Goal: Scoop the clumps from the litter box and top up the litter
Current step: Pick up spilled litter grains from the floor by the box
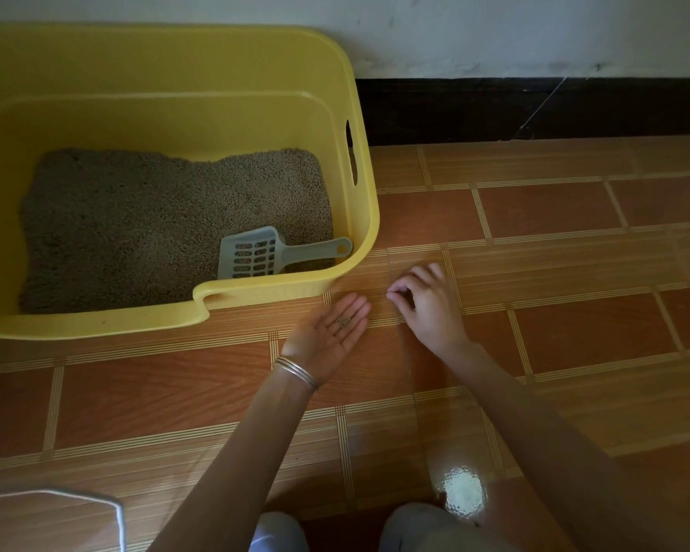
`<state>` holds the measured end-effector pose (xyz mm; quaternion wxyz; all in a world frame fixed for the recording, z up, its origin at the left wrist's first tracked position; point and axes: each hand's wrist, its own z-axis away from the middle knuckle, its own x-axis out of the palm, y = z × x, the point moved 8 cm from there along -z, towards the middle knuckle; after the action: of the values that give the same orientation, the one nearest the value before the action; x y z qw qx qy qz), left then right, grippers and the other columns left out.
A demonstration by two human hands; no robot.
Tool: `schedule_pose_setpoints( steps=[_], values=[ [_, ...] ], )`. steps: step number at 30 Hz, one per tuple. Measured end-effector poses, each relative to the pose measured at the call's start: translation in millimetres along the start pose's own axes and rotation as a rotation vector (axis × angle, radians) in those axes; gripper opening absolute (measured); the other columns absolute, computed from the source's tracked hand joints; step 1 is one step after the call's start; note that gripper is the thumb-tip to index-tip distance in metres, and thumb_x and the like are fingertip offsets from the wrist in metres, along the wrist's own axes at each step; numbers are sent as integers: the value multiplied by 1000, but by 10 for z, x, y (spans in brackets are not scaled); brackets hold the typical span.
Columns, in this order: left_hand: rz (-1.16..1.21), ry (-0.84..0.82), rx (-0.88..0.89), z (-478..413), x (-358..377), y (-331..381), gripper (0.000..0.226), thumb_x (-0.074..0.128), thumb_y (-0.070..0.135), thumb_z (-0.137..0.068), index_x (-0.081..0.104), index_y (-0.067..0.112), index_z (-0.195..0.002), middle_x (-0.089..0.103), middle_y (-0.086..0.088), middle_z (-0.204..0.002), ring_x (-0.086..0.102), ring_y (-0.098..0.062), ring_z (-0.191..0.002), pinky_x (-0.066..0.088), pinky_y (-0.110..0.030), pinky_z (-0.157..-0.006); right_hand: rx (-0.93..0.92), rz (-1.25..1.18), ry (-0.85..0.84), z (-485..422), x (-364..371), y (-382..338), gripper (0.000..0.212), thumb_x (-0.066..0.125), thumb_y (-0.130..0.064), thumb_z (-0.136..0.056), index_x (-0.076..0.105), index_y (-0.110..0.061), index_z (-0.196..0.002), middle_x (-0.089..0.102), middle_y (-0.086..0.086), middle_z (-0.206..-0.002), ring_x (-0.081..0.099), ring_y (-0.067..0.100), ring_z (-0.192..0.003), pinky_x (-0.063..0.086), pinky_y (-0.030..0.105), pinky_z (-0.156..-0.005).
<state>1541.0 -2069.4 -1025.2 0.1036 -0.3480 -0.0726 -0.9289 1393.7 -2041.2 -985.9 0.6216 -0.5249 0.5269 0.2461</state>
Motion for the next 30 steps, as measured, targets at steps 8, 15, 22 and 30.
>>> schedule_pose_setpoints(
  steps=[8,15,22,30],
  values=[
    [-49,13,-7,-2,104,-80,33,34,14,-97,60,-4,-105,65,-19,-109,60,-27,-104,44,-37,-92,-57,-292,35,13,-225,-298,25,56,-40,-82,70,-19,-83,60,-7,-81,45,14,-85,31,23,-78],
    [-14,-23,-10,8,99,-44,37,31,15,-98,59,-5,-110,64,-20,-114,59,-28,-109,45,-38,-92,42,-279,76,-27,-226,10,24,60,-43,-79,73,-24,-87,65,-7,-82,52,20,-84,32,26,-80],
    [11,-13,13,32,7,21,37,31,15,-99,58,-6,-113,63,-20,-116,58,-29,-110,46,-37,-91,151,-162,-61,-40,40,269,18,76,-32,-70,72,-25,-86,64,-4,-86,56,26,-88,33,33,-84],
    [-3,-6,7,10,0,5,36,32,15,-98,58,-5,-114,62,-20,-118,58,-29,-110,45,-37,-93,138,-171,-16,-43,71,217,16,75,-34,-70,73,-24,-82,64,-4,-81,55,27,-83,40,40,-78]
  ],
)
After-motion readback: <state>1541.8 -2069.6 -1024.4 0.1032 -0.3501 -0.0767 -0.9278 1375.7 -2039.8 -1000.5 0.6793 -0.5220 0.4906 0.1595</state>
